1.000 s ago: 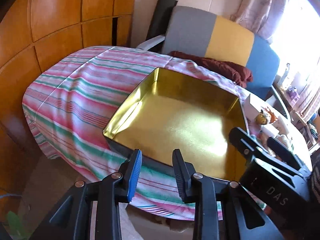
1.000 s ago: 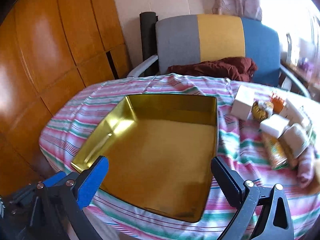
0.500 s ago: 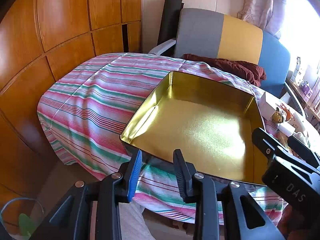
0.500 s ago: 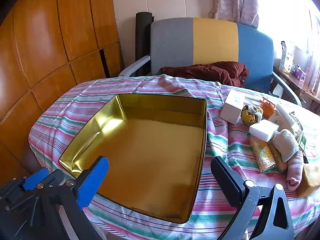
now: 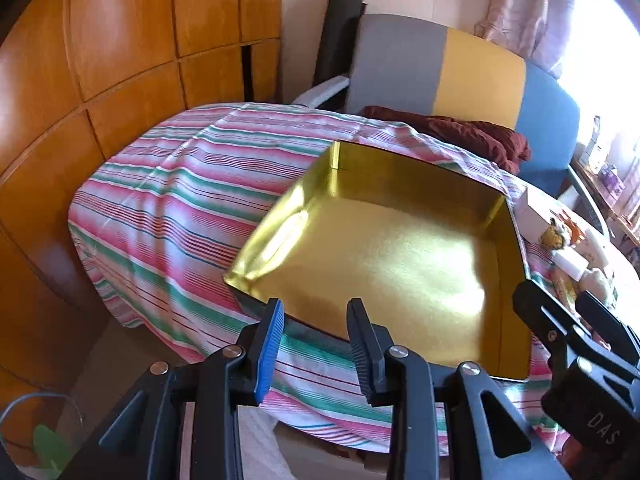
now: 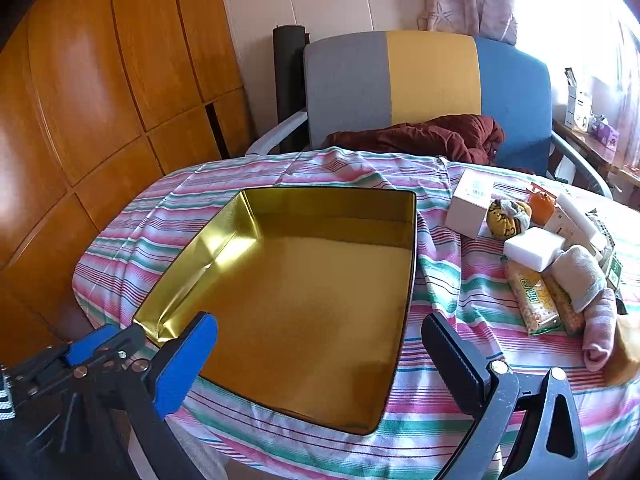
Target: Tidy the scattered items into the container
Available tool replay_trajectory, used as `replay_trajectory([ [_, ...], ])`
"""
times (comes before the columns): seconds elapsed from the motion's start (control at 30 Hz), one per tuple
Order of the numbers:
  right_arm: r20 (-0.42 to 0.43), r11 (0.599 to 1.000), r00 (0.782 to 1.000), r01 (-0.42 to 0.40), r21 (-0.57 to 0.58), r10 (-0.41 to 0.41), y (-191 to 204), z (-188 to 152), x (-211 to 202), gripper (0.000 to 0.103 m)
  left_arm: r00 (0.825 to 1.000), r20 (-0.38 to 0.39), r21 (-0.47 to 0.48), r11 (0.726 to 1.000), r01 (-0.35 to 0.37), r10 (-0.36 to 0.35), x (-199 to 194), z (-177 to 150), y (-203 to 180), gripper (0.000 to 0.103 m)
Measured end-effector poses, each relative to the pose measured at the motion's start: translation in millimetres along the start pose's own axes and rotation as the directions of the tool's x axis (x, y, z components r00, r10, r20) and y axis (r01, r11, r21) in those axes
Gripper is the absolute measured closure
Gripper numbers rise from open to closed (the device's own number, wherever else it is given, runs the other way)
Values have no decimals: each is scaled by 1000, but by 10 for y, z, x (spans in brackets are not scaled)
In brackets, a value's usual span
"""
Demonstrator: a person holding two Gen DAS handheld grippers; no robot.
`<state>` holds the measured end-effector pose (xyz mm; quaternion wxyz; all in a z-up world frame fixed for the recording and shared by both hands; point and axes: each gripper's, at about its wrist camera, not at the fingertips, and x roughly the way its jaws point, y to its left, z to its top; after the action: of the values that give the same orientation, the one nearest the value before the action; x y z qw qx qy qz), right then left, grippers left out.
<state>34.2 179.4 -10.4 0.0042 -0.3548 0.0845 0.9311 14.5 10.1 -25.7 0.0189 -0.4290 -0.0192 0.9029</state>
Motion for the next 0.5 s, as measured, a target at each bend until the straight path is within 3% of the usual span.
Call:
replay_trajectory([
  [0.23,-15,992,997,77,97,-76,-533,-138,-70,0,987,-45,129,979,156,-152,-5,-221,-510,70],
  [0.5,-50,935,970,243,258,-239,-1486,-422,-226,0,954,-76,344,891,298,-290,-142,-428,-1125,69],
])
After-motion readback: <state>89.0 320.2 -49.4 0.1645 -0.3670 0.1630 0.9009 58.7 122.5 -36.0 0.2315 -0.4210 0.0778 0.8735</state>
